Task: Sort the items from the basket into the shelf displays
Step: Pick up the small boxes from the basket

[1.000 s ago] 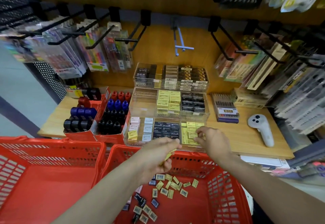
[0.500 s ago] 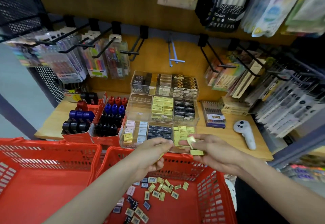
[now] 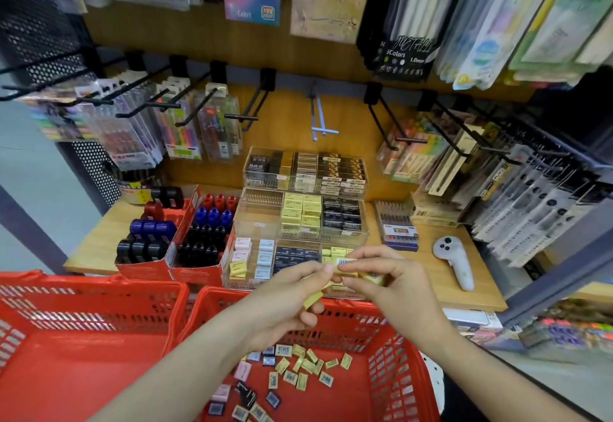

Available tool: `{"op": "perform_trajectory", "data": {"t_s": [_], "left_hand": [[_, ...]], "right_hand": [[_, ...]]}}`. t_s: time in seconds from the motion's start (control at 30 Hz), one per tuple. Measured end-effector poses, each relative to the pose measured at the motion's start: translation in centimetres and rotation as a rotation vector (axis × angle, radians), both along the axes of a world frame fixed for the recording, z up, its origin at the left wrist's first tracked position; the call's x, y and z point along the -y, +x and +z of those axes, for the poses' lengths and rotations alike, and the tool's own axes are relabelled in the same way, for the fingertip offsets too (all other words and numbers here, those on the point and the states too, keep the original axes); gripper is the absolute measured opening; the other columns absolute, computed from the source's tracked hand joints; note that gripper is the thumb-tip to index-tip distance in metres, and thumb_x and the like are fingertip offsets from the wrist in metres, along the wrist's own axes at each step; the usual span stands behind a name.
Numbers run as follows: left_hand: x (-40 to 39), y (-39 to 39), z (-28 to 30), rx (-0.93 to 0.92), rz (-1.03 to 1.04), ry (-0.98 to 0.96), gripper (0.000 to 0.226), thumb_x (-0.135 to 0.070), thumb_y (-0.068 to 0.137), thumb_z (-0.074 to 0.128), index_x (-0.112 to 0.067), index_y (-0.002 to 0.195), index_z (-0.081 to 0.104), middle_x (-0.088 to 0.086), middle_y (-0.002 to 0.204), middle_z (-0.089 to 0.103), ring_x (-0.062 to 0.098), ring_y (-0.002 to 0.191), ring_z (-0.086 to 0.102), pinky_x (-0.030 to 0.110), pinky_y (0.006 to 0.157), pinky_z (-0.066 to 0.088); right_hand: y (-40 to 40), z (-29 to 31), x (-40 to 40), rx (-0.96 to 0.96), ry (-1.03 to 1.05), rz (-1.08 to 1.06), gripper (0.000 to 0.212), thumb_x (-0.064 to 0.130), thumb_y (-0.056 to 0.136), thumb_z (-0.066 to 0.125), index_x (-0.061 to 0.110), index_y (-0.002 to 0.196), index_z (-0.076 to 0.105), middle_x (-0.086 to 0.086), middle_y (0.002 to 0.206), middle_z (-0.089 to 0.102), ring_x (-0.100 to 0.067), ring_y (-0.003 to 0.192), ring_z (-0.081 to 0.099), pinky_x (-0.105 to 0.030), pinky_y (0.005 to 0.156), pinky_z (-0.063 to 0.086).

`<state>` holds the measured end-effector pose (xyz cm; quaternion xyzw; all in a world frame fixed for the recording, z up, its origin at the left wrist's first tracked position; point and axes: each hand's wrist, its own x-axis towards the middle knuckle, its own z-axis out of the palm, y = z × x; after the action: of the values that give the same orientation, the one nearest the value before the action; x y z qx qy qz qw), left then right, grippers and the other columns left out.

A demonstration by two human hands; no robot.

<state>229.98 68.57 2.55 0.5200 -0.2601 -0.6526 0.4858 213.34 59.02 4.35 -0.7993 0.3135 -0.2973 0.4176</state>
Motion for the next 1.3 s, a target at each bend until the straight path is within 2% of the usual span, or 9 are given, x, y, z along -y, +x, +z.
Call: {"op": "perform_trajectory", "data": {"t_s": [0.13, 0.3, 0.37, 0.53, 0.63, 0.8, 0.97, 1.17, 1.3], "left_hand": [[0.1, 0.0, -0.4, -0.004, -0.018, -0.005, 0.03, -0.049, 0.082, 0.071, -0.026, 0.102, 0.074, -0.008, 0.076, 0.059, 0.005, 0.065, 0.051, 0.015, 0.05, 0.039], [0.4, 0.0, -0.4, 0.06, 0.042, -0.003, 0.019, -0.042, 0.092, 0.065, -0.025, 0.094, 0.073, -0.005, 0.077, 0.051, 0.006, 0.062, 0.048, 0.016, 0.049, 0.038], [0.3, 0.0, -0.2, 0.111, 0.038, -0.009, 0.018, -0.043, 0.093, 0.064, -0.027, 0.092, 0.072, -0.005, 0.079, 0.049, 0.007, 0.065, 0.047, 0.016, 0.051, 0.039], [0.3, 0.2, -0.1, 0.536, 0.033, -0.153, 0.005, -0.045, 0.093, 0.062, -0.041, 0.092, 0.064, -0.009, 0.102, 0.054, 0.007, 0.079, 0.054, 0.019, 0.064, 0.048], [0.4, 0.4, -0.3, 0.736, 0.066, -0.31, 0.006, -0.034, 0.092, 0.065, -0.04, 0.093, 0.066, -0.005, 0.106, 0.051, 0.003, 0.077, 0.052, 0.024, 0.068, 0.041], [0.2, 0.3, -0.1, 0.385, 0.06, -0.205, 0.014, -0.039, 0.093, 0.061, -0.043, 0.105, 0.067, -0.028, 0.072, 0.057, -0.008, 0.063, 0.053, 0.012, 0.055, 0.044], [0.3, -0.2, -0.2, 0.153, 0.049, -0.159, 0.027, -0.045, 0.09, 0.062, -0.026, 0.109, 0.07, -0.005, 0.078, 0.046, 0.007, 0.071, 0.045, 0.017, 0.053, 0.036], [0.7, -0.5, -0.4, 0.216, 0.065, -0.112, 0.028, -0.047, 0.093, 0.06, -0.029, 0.112, 0.069, -0.004, 0.081, 0.047, 0.009, 0.073, 0.046, 0.016, 0.054, 0.039], [0.9, -0.9, -0.6, 0.377, 0.035, -0.08, 0.017, -0.051, 0.095, 0.055, -0.04, 0.1, 0.068, -0.022, 0.069, 0.055, -0.002, 0.07, 0.054, 0.016, 0.062, 0.045]], "right_hand": [[0.2, -0.2, 0.3, 0.015, 0.068, 0.018, 0.024, 0.004, 0.072, 0.084, 0.026, 0.081, 0.079, 0.015, 0.1, 0.071, -0.004, 0.1, 0.066, -0.017, 0.089, 0.049], [0.2, 0.0, 0.4, 0.04, 0.271, -0.005, 0.045, 0.009, 0.07, 0.086, 0.022, 0.108, 0.065, 0.006, 0.104, 0.07, -0.009, 0.086, 0.069, -0.022, 0.075, 0.056], [0.1, 0.1, 0.4, -0.007, 0.247, 0.001, 0.036, 0.015, 0.075, 0.083, 0.025, 0.107, 0.069, 0.009, 0.103, 0.071, -0.01, 0.084, 0.069, -0.025, 0.07, 0.058], [0.1, -0.1, 0.2, 0.013, 0.444, -0.033, 0.027, 0.044, 0.08, 0.068, 0.026, 0.097, 0.076, 0.006, 0.077, 0.07, -0.006, 0.073, 0.066, -0.023, 0.069, 0.057], [0.0, 0.0, 0.4, 0.005, 0.494, 0.01, 0.028, 0.042, 0.076, 0.07, 0.023, 0.095, 0.078, 0.007, 0.076, 0.072, -0.005, 0.074, 0.066, -0.018, 0.068, 0.052], [-0.2, 0.4, 0.7, 0.048, 0.047, -0.018, 0.028, 0.038, 0.073, 0.075, 0.034, 0.101, 0.071, 0.017, 0.083, 0.07, -0.005, 0.083, 0.067, -0.01, 0.082, 0.047], [-0.5, 0.2, 0.5, 0.05, -0.253, 0.031, 0.031, 0.043, 0.078, 0.073, 0.033, 0.107, 0.069, 0.027, 0.09, 0.063, -0.006, 0.087, 0.064, -0.009, 0.085, 0.043], [-0.8, -0.7, 1.3, -0.066, -0.495, 0.104, 0.033, 0.027, 0.085, 0.073, 0.012, 0.114, 0.071, 0.005, 0.103, 0.063, 0.003, 0.086, 0.056, -0.019, 0.083, 0.049], [-1.0, -1.3, 1.2, -0.19, -0.421, 0.162, 0.04, 0.034, 0.09, 0.067, 0.021, 0.127, 0.065, 0.015, 0.103, 0.053, 0.004, 0.086, 0.054, -0.014, 0.083, 0.045]]}}
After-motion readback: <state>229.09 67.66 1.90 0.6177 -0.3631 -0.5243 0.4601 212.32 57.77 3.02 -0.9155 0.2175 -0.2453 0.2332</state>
